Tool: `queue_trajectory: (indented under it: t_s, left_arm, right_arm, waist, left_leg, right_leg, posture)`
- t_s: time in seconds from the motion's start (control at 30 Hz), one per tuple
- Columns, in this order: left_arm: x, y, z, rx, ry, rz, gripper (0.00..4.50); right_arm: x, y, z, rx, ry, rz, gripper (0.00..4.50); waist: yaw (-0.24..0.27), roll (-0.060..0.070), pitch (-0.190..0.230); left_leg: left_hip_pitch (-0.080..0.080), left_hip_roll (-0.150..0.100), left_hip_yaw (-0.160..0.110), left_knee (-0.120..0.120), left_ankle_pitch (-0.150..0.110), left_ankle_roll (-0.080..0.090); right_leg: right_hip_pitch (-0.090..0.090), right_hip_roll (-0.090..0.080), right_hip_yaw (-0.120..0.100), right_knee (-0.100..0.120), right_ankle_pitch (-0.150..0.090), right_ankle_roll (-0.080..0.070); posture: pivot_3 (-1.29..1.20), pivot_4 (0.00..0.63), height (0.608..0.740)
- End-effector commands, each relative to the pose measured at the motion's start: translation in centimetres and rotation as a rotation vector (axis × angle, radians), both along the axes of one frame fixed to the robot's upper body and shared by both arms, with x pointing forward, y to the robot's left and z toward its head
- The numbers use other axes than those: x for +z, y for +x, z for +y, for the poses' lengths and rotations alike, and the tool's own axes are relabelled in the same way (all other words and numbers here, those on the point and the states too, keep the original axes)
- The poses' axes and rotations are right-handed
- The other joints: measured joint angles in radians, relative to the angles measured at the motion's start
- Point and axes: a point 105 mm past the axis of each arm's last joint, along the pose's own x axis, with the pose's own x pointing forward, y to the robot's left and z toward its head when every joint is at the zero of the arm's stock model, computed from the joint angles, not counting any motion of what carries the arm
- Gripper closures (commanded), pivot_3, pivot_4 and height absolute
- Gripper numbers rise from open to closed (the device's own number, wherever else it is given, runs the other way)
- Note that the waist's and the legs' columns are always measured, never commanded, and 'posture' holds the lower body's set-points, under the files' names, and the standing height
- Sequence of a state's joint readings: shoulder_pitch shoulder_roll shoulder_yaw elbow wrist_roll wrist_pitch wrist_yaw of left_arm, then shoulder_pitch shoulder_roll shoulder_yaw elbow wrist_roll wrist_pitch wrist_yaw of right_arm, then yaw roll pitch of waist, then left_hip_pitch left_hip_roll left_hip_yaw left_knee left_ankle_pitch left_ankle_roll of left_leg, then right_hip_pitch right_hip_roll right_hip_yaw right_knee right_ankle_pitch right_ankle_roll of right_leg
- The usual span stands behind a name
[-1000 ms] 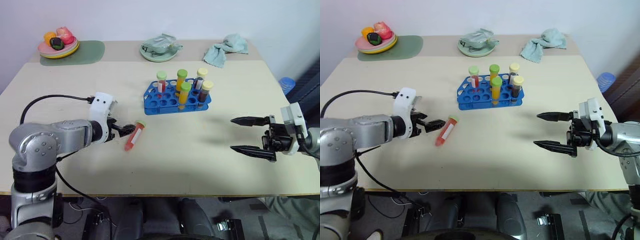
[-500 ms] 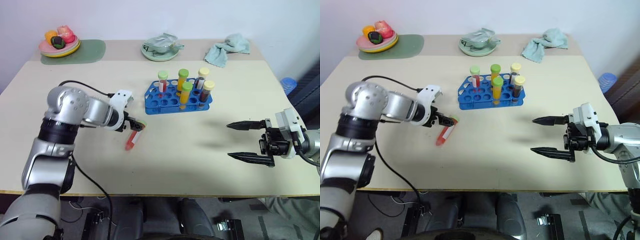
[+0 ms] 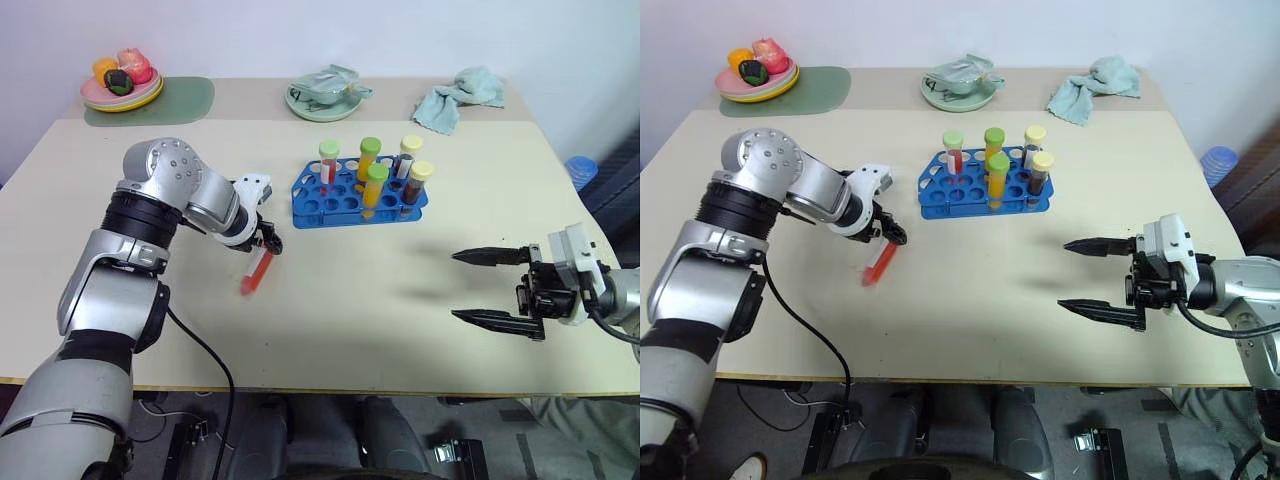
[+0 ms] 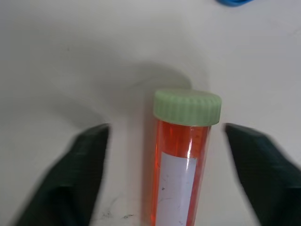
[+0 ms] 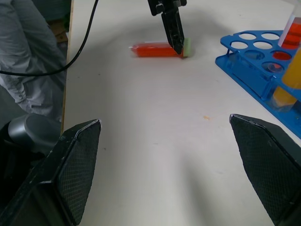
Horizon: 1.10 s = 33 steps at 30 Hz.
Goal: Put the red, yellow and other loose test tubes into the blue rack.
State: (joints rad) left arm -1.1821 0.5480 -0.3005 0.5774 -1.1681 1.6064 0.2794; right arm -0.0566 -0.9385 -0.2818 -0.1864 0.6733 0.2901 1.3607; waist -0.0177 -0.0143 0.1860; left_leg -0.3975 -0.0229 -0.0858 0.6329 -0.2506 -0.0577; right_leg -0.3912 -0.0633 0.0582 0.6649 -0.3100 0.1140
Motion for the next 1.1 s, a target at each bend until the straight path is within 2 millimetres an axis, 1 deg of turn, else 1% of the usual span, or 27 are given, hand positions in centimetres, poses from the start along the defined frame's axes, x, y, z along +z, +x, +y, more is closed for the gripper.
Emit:
queue_trajectory:
  t_s: [0.03,0.07,0.1,0.13,0.2,0.23,0.3,0.6,0.7,0.73,0.8,0.9,0.93,1.0,1.03,1.1]
  left_arm:
    - [0.7,-0.1,-0.1,-0.015,-0.005,-0.011,0.94]
    - [0.5,-0.1,0.0,-0.007,-0.001,-0.010,1.35]
    - [0.3,-0.1,0.3,0.007,0.010,-0.012,1.61]
    - [0.0,-0.1,0.5,0.017,0.016,-0.008,2.02]
    - [-0.2,-0.2,0.7,0.021,0.019,-0.007,2.02]
    - [-0.3,-0.2,0.7,0.022,0.019,-0.008,2.37]
    - [-0.4,-0.2,1.0,0.035,0.030,-0.016,2.79]
    - [-0.6,-0.4,0.9,0.039,0.024,-0.023,2.79]
    - [-0.9,-0.5,1.0,0.051,0.025,-0.021,3.53]
    - [-0.9,-0.5,0.9,0.049,0.016,-0.021,3.66]
    - [-0.7,-0.5,0.8,0.050,-0.002,-0.027,3.66]
    - [0.5,-0.3,0.4,0.041,-0.035,-0.086,3.66]
    - [1.3,-0.3,0.0,0.021,-0.057,-0.137,3.66]
    - [4.6,-0.2,-1.4,-0.060,-0.166,-0.348,3.66]
    - [6.1,-0.4,-1.5,-0.091,-0.183,-0.489,3.66]
    - [7.5,-0.9,-1.6,-0.131,-0.219,-0.651,3.66]
  right_arm:
    - [0.9,-0.1,0.2,0.008,0.011,-0.048,0.00]
    - [0.9,0.0,0.1,0.009,0.013,-0.049,0.00]
    - [0.9,0.0,0.2,0.009,0.014,-0.051,0.00]
    - [1.0,0.1,0.2,0.009,0.015,-0.052,0.00]
    - [1.0,0.1,0.2,0.010,0.016,-0.053,0.00]
    - [1.0,0.1,0.2,0.011,0.016,-0.052,0.00]
    - [0.9,0.1,0.1,0.012,0.015,-0.050,0.00]
    - [0.9,0.4,0.1,0.016,0.015,-0.051,0.00]
    - [0.9,0.5,0.1,0.011,0.015,-0.052,0.00]
    - [0.9,0.5,0.1,0.010,0.014,-0.053,0.00]
    - [0.9,0.6,0.1,0.006,0.013,-0.055,0.00]
    - [1.2,0.7,-0.1,-0.008,0.014,-0.069,0.00]
    - [1.2,0.8,-0.1,-0.014,0.017,-0.073,0.00]
    - [1.3,0.7,0.0,-0.035,0.036,-0.079,0.00]
    - [1.1,0.7,0.0,-0.047,0.041,-0.081,0.00]
    - [0.9,0.5,-0.1,-0.063,0.046,-0.083,0.00]
  waist:
    - [0.001,0.000,0.000]
    - [0.001,0.000,0.000]
    - [0.001,0.000,0.000]
    - [0.001,0.000,0.000]
    - [-0.001,0.000,0.000]
    - [0.000,0.000,0.000]
    - [0.000,0.000,0.000]
    - [0.000,0.000,0.000]
    - [0.001,0.000,0.000]
    - [0.000,0.000,0.000]
    - [0.001,0.000,0.000]
    - [0.000,0.000,0.000]
    - [0.000,0.000,0.000]
    - [0.001,0.000,0.000]
    - [0.001,0.000,0.000]
    - [0.001,0.001,0.000]
  left_leg:
    - [0.000,0.000,0.000,0.000,0.000,0.000]
    - [0.000,0.000,0.000,0.000,0.000,0.000]
    - [0.000,0.000,0.000,0.000,0.000,0.000]
    - [0.000,0.000,0.000,0.000,0.000,0.000]
    - [0.000,0.000,0.000,0.000,0.000,0.000]
    - [0.000,0.000,0.000,0.000,0.000,0.000]
    - [0.000,0.000,0.000,0.000,0.000,0.000]
    - [0.000,0.000,0.000,0.001,0.000,-0.001]
    - [0.000,0.000,0.000,0.001,0.001,-0.001]
    - [0.000,0.000,0.000,0.001,0.001,-0.001]
    - [0.000,0.000,0.000,0.002,0.001,-0.001]
    - [0.000,0.000,0.000,0.002,0.001,-0.002]
    - [0.000,0.000,0.000,0.002,0.001,-0.002]
    - [-0.001,0.000,0.000,0.002,0.002,-0.003]
    - [-0.003,0.000,0.000,0.002,0.003,-0.005]
    - [-0.009,0.001,0.000,0.004,0.004,-0.007]
  right_leg:
    - [0.000,0.000,0.000,0.000,0.000,0.000]
    - [0.000,0.000,0.000,0.000,0.000,0.000]
    - [0.000,0.000,0.000,0.000,0.000,0.000]
    - [0.000,0.000,0.000,0.000,0.000,0.000]
    - [0.000,0.000,0.000,0.000,0.000,0.000]
    - [0.000,0.000,0.000,0.000,0.000,0.000]
    - [0.000,0.000,0.000,0.000,0.000,0.000]
    - [0.000,0.000,0.000,0.001,0.000,0.000]
    - [0.000,0.000,0.000,0.001,0.000,0.000]
    - [0.000,0.000,0.000,0.001,0.000,0.000]
    - [0.000,0.000,0.000,0.001,0.000,0.000]
    - [0.000,0.000,0.000,0.001,0.000,0.000]
    - [0.000,-0.001,0.000,0.001,0.000,0.000]
    - [-0.001,0.000,0.000,0.001,0.000,0.000]
    - [-0.002,0.000,0.000,0.001,0.000,0.000]
    - [-0.007,0.000,0.000,0.002,0.000,0.000]
  posture:
    - [0.00,0.150,0.740]
    - [0.00,0.150,0.740]
    - [0.00,0.150,0.740]
    - [0.00,0.150,0.740]
    - [0.00,0.150,0.740]
    - [0.00,0.150,0.740]
    - [0.00,0.150,0.740]
    - [0.00,0.150,0.740]
    - [0.00,0.150,0.740]
    - [0.00,0.150,0.740]
    - [0.00,0.150,0.740]
    - [0.00,0.150,0.740]
    - [0.00,0.150,0.740]
    - [0.00,0.150,0.740]
    - [0.00,0.150,0.740]
    - [0.00,0.150,0.740]
